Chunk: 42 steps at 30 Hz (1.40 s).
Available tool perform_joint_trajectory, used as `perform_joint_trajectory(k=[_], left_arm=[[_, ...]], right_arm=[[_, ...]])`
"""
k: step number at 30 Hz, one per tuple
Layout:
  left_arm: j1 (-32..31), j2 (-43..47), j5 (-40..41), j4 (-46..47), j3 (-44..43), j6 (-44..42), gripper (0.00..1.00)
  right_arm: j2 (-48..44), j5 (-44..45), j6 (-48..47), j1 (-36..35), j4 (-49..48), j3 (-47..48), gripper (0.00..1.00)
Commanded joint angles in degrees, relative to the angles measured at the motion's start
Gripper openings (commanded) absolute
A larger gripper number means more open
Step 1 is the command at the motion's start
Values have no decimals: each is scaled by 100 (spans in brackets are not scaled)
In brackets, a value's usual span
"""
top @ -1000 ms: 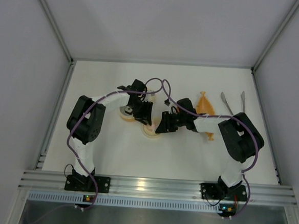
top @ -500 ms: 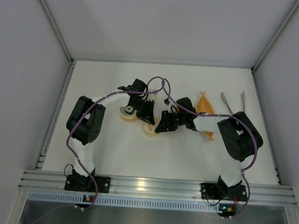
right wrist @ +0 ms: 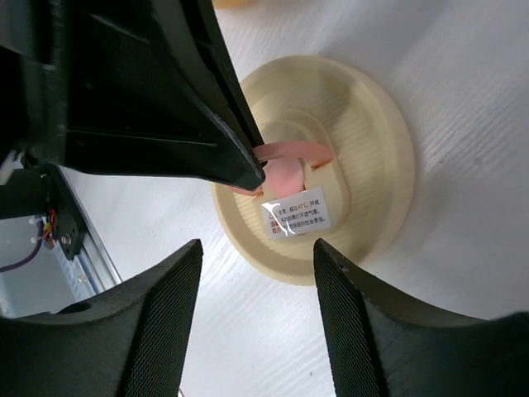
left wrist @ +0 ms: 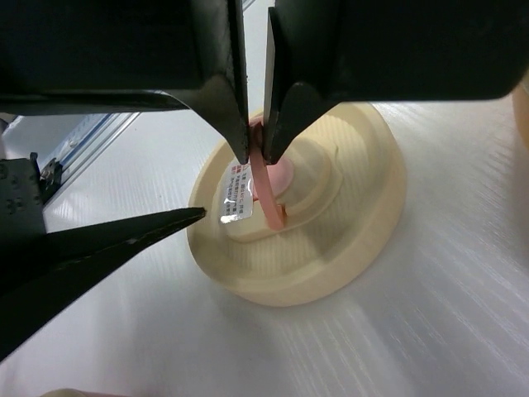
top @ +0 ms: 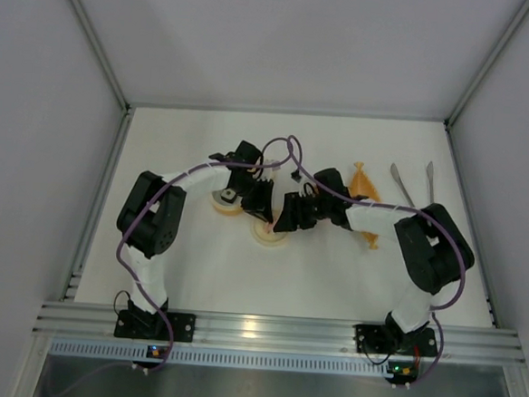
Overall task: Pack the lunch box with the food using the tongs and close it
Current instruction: Pick up the box lid from the center of the board, then screw the box lid onto the packing box.
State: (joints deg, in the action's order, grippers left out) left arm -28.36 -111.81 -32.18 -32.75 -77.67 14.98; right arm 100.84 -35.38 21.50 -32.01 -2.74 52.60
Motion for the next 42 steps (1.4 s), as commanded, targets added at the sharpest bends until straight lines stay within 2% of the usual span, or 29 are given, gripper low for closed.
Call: perform_joint_trajectory(k=[1, 5, 12, 16, 18, 20, 23, 25, 26, 29, 32, 36, 42], left_arm=[[-73, 536, -121, -135, 15, -101, 0], [-82, 818, -165, -214, 94, -197, 0], [-134, 1302, 53, -469, -90, -513, 0], [-346, 1259, 370, -574, -757, -760, 0], [-416, 838, 371, -854, -1564, -804, 0], [-442, 269, 327, -1161, -2466, -804, 0], [-547, -322, 318, -1417, -3644, -839, 0], [-714, -797, 484, -1488, -4053, -787, 0], [-811, -929, 598, -1506, -4237, -839, 0], [-1136, -1439, 889, -1629, -4949, -927, 0], [-1260, -1800, 1003, -1603, -5416, -927, 0], [-1260, -1994, 1030, -1339, -5452, -883, 0], [-1260, -2266, 1153, -1444, -5619, -848, 0]], right_arm=[[-801, 241, -514, 28, 544, 224, 57], [-1469, 356, -980, 37, 1336, 321, 67], [-2963, 592, -1973, 283, 3041, 699, 71], [-3781, 1277, -2500, 598, 3534, 743, 76], [-4054, 1366, -2824, 1081, 3894, 769, 83], [-4229, 1262, -3193, 1790, 4149, 761, 98], [-4309, 1059, -3450, 2757, 4378, 787, 99], [-4283, 893, -3591, 3138, 4554, 796, 100], [-4248, 814, -3617, 3653, 4589, 804, 99], [-4082, 524, -3670, 4262, 4695, 787, 99], [-3879, 242, -3661, 4571, 4774, 796, 99], [-3870, 233, -3661, 4625, 4792, 831, 99], [-3835, 268, -3714, 4634, 4774, 796, 99]])
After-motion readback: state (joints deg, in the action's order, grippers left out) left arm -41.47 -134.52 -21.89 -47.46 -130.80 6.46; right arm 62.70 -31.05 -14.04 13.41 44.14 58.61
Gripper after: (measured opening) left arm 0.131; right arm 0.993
